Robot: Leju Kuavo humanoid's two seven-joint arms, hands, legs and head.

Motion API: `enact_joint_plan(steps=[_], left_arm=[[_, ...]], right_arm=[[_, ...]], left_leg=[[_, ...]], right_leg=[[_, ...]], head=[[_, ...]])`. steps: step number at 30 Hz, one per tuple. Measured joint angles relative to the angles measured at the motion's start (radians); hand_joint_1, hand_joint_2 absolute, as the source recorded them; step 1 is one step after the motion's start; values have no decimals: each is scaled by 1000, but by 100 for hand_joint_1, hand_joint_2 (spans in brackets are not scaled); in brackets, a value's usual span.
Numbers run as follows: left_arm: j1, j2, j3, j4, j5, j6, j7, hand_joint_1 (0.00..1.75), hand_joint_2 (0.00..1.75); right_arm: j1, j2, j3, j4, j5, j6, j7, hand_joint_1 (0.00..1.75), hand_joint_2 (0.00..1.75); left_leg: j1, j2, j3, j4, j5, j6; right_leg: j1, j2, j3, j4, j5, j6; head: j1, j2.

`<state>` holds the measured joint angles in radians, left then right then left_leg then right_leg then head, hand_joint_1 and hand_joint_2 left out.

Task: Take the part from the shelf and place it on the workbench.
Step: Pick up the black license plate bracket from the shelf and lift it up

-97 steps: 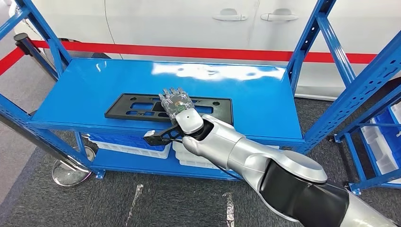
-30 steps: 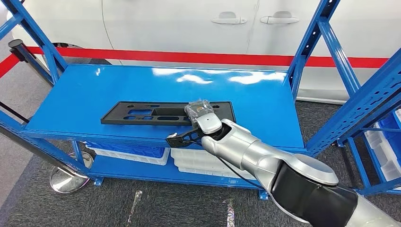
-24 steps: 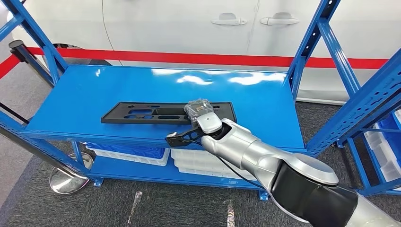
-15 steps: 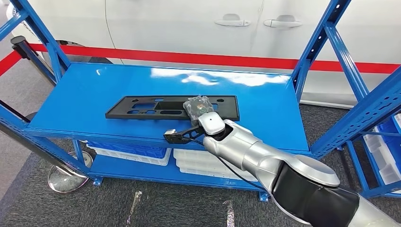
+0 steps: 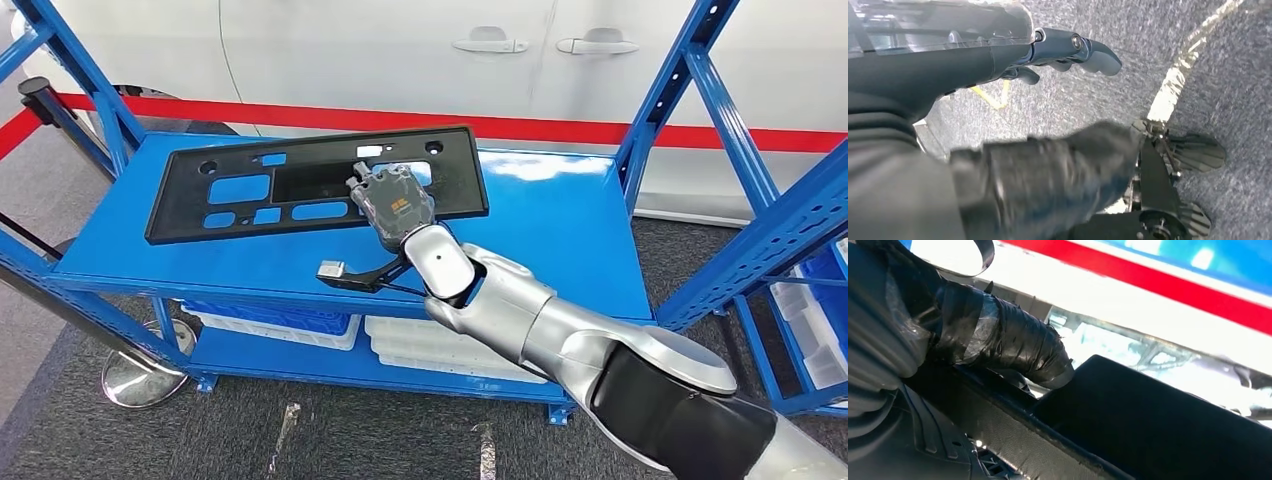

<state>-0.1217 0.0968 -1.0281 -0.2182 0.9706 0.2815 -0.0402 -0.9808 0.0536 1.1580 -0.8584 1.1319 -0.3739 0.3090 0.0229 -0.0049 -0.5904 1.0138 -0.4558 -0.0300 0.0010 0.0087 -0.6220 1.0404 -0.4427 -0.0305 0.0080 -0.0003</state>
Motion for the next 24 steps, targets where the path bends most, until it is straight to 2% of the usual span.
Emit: enact_joint_plan(steps=[5,14,24], left_arm=[[3,0,0,0,3,-21,-12,0,175],[18,0,0,0,28,-54,-40,0,175],[27,1,0,0,47,-64,-52,0,175]], right_arm=[[-25,-31,-10,-121,-8,115,-4,175,175],[-120,-84,-44,-350,-141,322,-4,175,175],[-235,-130,-47,-522,-308,479,24,175,175]], left_leg=[[0,0,0,0,0,0],[0,0,0,0,0,0],[0,0,0,0,0,0]], right_leg=[[0,0,0,0,0,0],[0,0,0,0,0,0],[-1,0,0,0,0,0]], head=[[0,0],[0,0],[0,0]])
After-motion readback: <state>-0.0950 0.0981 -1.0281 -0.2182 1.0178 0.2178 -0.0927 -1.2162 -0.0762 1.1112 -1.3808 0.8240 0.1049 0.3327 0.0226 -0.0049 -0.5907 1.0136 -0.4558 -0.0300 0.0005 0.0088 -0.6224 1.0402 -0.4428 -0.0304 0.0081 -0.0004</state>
